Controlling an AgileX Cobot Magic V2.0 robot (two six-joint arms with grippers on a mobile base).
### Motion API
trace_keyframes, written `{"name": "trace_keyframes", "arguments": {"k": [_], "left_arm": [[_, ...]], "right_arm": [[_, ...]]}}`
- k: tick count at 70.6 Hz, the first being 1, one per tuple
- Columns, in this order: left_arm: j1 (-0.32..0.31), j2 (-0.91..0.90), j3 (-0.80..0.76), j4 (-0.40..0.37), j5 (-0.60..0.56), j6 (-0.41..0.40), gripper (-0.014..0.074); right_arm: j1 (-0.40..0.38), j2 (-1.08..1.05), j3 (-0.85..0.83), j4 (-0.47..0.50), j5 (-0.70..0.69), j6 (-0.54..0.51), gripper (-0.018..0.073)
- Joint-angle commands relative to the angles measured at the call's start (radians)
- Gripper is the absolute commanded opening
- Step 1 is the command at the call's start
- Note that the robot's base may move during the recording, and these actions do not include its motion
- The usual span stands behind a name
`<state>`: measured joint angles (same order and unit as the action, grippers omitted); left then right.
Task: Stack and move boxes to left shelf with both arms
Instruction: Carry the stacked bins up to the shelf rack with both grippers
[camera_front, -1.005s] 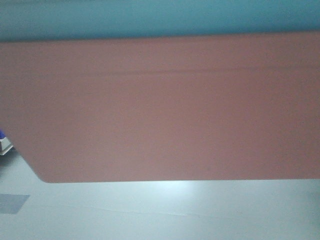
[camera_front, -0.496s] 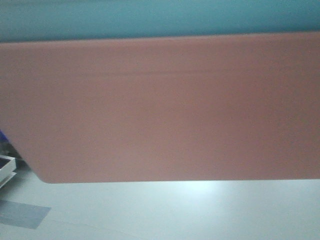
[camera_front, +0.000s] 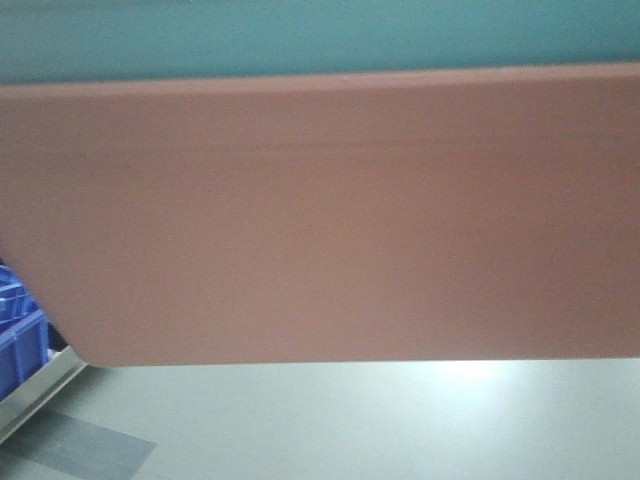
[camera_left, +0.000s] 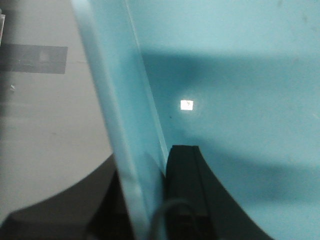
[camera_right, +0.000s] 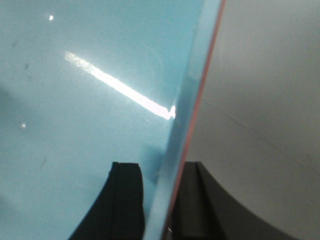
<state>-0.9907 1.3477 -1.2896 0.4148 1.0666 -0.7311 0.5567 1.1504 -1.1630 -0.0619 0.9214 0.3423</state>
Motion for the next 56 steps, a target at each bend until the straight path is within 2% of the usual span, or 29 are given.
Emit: {"name": "trace_keyframes", "arguments": {"k": [1,56], "left_arm": [[-0.015,-0.031,-0.037,0.030,-0.074,0.032,-0.0003],[-0.015,-0.031,-0.037,0.030,-0.074,0.032,-0.0003]], "right_arm": [[-0.004,-0.033,-0.041,0.003,-0.127,-0.006,0.0032],[-0.004,-0.033,-0.041,0.003,-0.127,-0.006,0.0032]]}}
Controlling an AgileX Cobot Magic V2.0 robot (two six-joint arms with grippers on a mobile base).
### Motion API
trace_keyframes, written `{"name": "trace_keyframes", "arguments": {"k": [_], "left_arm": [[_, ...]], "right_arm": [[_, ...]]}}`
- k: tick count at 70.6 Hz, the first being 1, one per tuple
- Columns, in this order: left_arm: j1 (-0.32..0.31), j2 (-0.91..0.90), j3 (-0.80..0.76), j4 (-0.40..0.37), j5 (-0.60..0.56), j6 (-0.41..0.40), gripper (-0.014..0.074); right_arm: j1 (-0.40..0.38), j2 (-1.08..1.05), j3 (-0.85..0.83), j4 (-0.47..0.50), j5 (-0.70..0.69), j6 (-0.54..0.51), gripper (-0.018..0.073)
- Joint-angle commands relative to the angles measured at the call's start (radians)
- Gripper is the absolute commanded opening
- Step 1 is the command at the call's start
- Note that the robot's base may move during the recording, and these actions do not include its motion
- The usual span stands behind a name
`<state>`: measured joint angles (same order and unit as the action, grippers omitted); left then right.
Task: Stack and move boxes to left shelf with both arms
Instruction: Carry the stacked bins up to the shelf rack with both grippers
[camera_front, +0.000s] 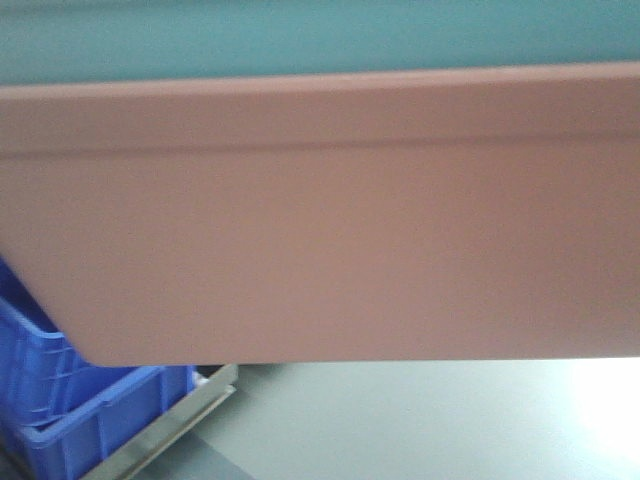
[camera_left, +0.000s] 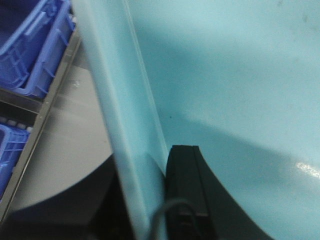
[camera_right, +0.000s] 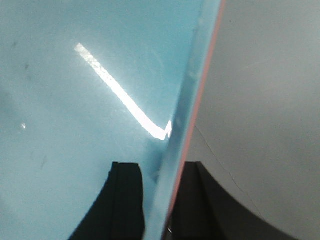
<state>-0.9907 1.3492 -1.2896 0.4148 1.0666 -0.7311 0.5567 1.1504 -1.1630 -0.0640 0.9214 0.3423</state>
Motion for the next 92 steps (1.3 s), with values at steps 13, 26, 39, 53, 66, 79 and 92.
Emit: {"name": "trace_keyframes", "arguments": {"k": [13,26,39,53,66,79,92], "left_arm": [[-0.015,-0.033,-0.037,0.030,-0.074,0.032,-0.0003],[-0.015,-0.033,-0.037,0.030,-0.074,0.032,-0.0003],[-0.015,-0.033,-0.037,0.030,-0.074,0.032,-0.0003],[-0.015,-0.033,-0.037,0.030,-0.074,0.032,-0.0003],[-0.015,-0.033,-0.037,0.030,-0.074,0.032,-0.0003],[-0.015,-0.033,-0.037,0.030,-0.074,0.032,-0.0003],[-0.015,-0.033,-0.037,0.030,-0.074,0.032,-0.0003]], "right_arm": [[-0.004,-0.033,-0.041,0.005,-0.127,-0.006,0.0032],[-0.004,-0.033,-0.041,0.005,-0.127,-0.006,0.0032],[-0.004,-0.033,-0.041,0.005,-0.127,-0.006,0.0032],[-0.004,-0.033,-0.041,0.005,-0.127,-0.006,0.0032],[-0.004,-0.033,-0.041,0.005,-0.127,-0.006,0.0032],[-0.004,-0.033,-0.041,0.005,-0.127,-0.006,0.0032],[-0.004,-0.033,-0.041,0.005,-0.127,-0.006,0.0032]]}}
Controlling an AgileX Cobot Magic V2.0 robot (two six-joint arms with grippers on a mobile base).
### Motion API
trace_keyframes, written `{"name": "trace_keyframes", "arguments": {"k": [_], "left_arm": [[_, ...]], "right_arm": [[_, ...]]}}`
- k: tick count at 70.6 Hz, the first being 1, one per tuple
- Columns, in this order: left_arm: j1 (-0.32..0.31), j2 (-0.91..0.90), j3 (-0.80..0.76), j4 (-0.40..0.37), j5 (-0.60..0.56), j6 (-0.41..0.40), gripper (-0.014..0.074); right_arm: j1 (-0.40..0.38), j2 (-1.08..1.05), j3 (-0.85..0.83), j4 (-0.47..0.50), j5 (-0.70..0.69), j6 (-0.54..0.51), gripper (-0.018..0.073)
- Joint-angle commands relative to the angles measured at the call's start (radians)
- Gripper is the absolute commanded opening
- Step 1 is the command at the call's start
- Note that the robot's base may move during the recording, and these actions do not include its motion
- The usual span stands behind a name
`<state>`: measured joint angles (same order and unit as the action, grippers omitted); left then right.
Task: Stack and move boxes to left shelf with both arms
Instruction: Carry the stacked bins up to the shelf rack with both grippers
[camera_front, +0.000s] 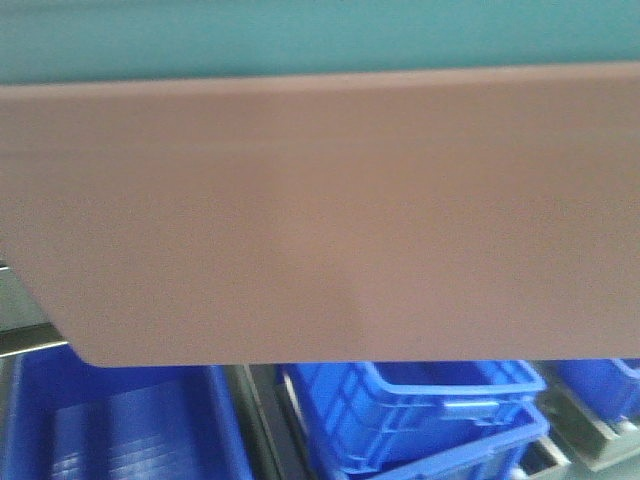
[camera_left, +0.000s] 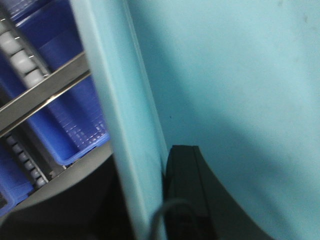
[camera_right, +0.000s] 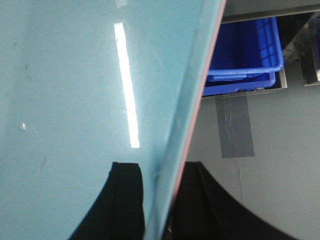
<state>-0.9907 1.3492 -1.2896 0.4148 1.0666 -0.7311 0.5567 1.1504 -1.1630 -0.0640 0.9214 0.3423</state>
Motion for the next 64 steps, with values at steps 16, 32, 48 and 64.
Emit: {"name": "trace_keyframes", "arguments": {"k": [16,32,48,64], "left_arm": [[-0.015,-0.033,-0.037,0.030,-0.074,0.032,-0.0003],[-0.015,-0.033,-0.037,0.030,-0.074,0.032,-0.0003],[-0.015,-0.033,-0.037,0.030,-0.074,0.032,-0.0003],[-0.015,-0.033,-0.037,0.030,-0.074,0.032,-0.0003]], "right_arm": [[-0.004,-0.033,-0.041,0.005,-0.127,-0.006,0.0032],[-0.004,-0.033,-0.041,0.005,-0.127,-0.006,0.0032],[-0.004,-0.033,-0.041,0.005,-0.127,-0.006,0.0032],[-0.004,-0.033,-0.041,0.005,-0.127,-0.006,0.0032]]}}
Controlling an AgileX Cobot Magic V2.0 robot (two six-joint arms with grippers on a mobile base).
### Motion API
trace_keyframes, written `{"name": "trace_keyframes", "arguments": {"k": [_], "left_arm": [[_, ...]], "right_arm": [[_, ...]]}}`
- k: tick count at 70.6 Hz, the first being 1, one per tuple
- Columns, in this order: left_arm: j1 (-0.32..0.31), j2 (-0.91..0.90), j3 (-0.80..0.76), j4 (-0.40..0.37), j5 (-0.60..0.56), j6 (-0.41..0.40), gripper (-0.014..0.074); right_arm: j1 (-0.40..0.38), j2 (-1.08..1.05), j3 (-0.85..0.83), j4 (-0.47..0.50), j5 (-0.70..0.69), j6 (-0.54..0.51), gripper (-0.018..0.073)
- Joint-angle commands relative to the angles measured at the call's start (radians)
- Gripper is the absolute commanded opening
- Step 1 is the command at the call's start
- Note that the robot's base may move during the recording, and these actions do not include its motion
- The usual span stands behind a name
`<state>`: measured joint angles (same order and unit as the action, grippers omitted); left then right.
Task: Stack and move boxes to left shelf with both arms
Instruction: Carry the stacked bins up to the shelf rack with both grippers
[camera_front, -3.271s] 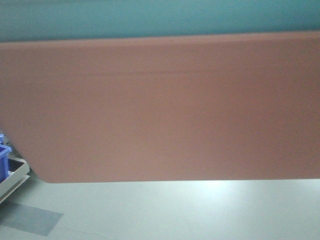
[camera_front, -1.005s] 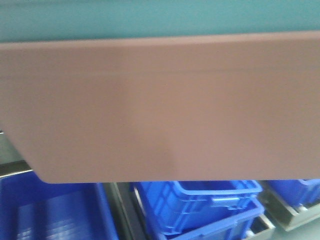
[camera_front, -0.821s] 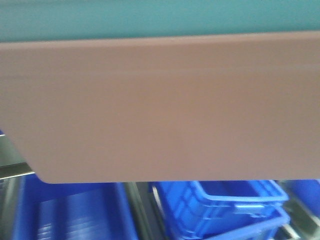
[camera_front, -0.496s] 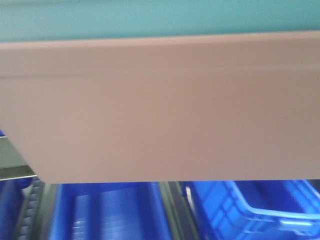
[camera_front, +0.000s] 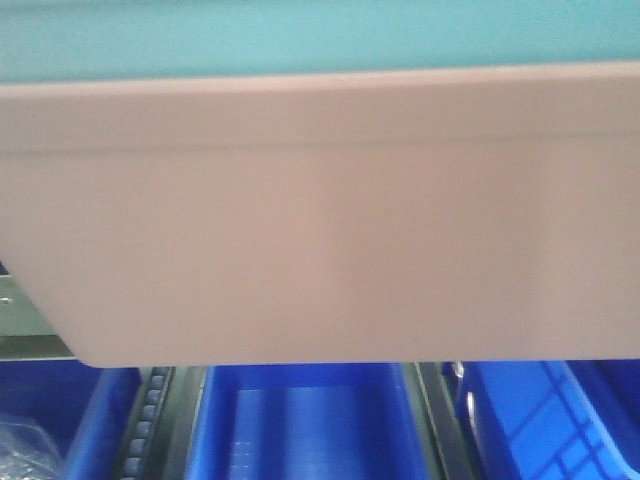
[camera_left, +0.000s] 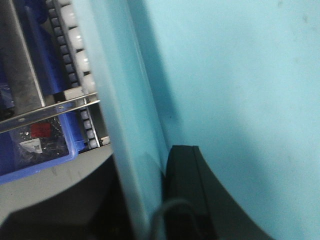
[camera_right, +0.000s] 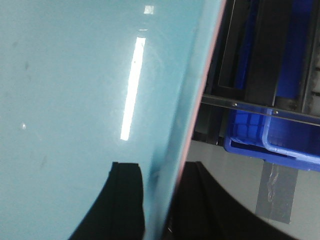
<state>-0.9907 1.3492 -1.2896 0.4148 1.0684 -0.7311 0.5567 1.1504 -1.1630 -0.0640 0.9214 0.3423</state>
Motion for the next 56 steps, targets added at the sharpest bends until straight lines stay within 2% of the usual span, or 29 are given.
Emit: {"name": "trace_keyframes", "arguments": {"k": [1,56], "left_arm": [[-0.015,-0.033,-0.037,0.030,-0.076,0.032,-0.0003],[-0.015,-0.033,-0.037,0.030,-0.076,0.032,-0.0003]], "right_arm": [[-0.004,-0.033,-0.041,0.005,-0.127,-0.006,0.0032],[-0.004,-0.033,-0.041,0.005,-0.127,-0.006,0.0032]]}}
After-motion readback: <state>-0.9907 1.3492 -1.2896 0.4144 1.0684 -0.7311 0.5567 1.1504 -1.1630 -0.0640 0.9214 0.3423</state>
